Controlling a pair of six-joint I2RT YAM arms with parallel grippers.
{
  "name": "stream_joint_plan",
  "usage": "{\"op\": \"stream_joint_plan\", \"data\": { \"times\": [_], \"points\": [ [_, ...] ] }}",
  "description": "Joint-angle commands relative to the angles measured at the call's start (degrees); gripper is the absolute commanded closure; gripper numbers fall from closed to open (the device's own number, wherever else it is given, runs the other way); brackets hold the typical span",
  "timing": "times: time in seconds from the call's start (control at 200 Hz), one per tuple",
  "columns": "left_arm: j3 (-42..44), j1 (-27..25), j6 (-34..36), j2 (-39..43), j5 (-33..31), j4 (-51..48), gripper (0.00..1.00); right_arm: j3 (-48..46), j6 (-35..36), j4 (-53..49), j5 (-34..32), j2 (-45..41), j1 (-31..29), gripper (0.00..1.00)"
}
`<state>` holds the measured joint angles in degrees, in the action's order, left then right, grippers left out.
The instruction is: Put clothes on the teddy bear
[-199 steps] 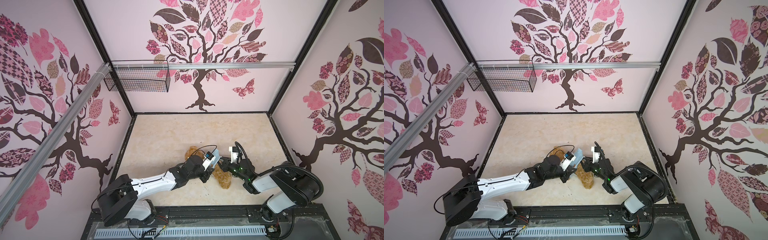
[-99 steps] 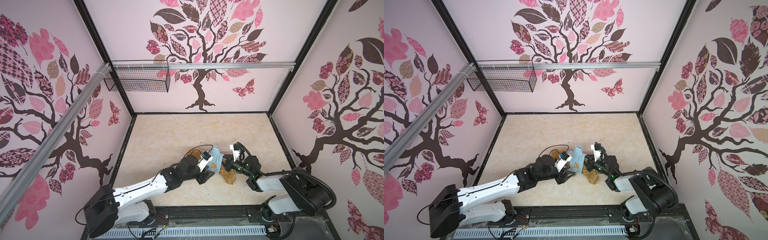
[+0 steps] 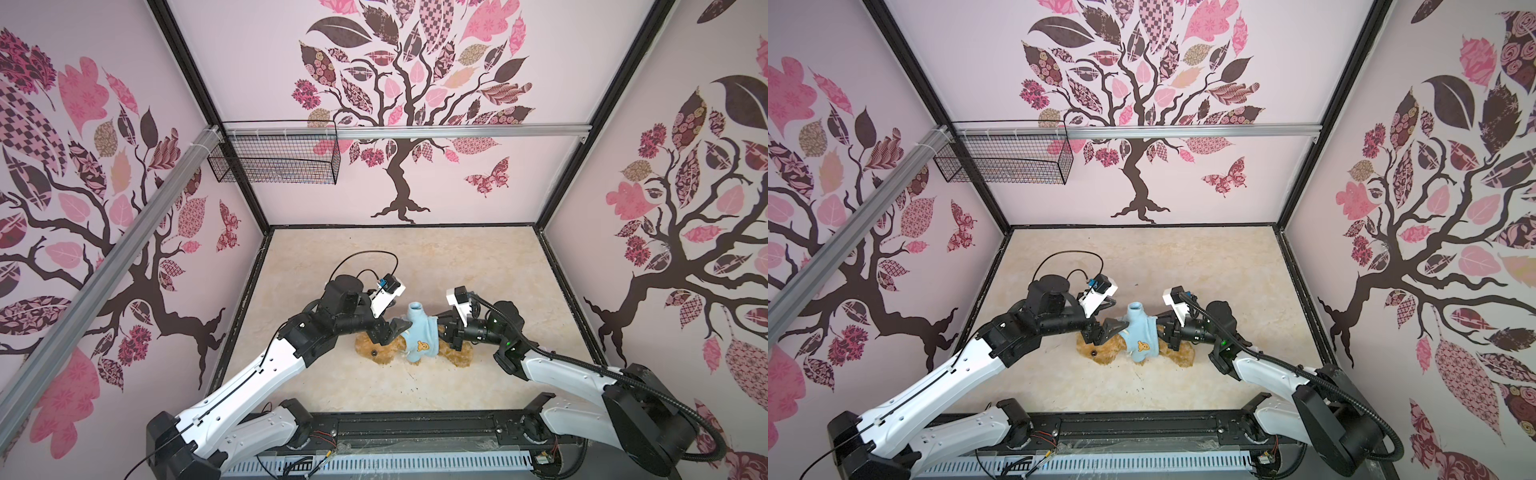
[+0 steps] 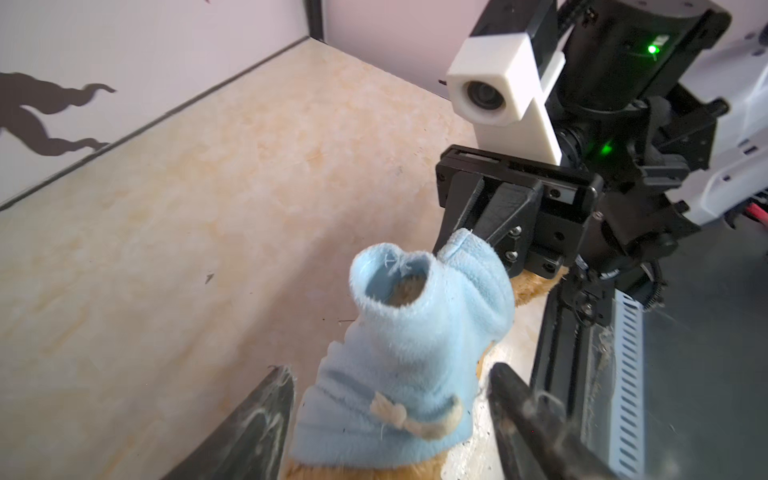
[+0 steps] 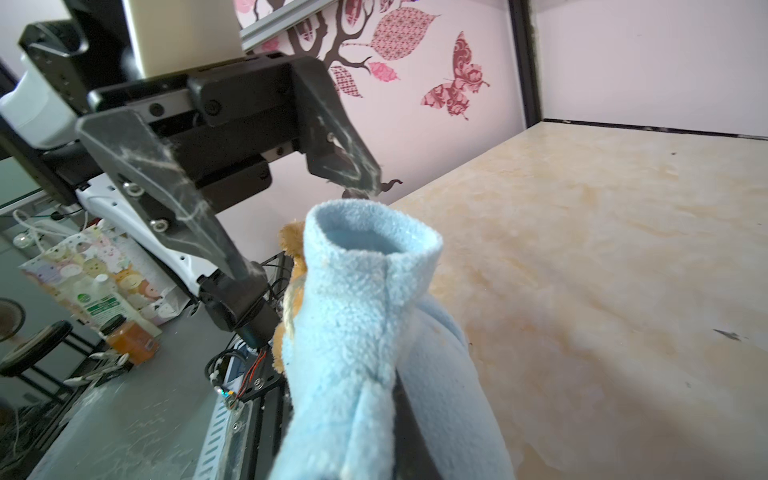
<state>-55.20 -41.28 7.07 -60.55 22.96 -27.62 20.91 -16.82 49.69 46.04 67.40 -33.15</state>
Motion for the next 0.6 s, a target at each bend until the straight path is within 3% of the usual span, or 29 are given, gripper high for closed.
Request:
{"op": "stream_joint_plan", "data": {
  "times": [0.0, 0.215, 0.415, 0.595],
  "points": [
    [-3.69, 0.3, 6.83, -2.42, 9.4, -7.41, 0.19, 3.8, 1.84, -2.29, 3.06, -2.59, -1.04, 0.97],
    [-3.21, 1.19, 8.41, -4.63, 15.46, -7.85, 0.22, 4.23, 1.73, -3.2, 3.77, -5.15, -1.26, 0.97],
    [-0.88, 3.48, 5.54, -6.85, 20.55, -2.93, 0.42, 4.8, 0.99, -2.87, 5.23, -6.39, -1.39, 0.96],
    [2.1, 3.57, 1.25, -6.51, 20.65, 4.71, 0.62, 4.85, 1.32, -4.14, 3.58, -6.47, -1.46, 0.92]
  ]
}}
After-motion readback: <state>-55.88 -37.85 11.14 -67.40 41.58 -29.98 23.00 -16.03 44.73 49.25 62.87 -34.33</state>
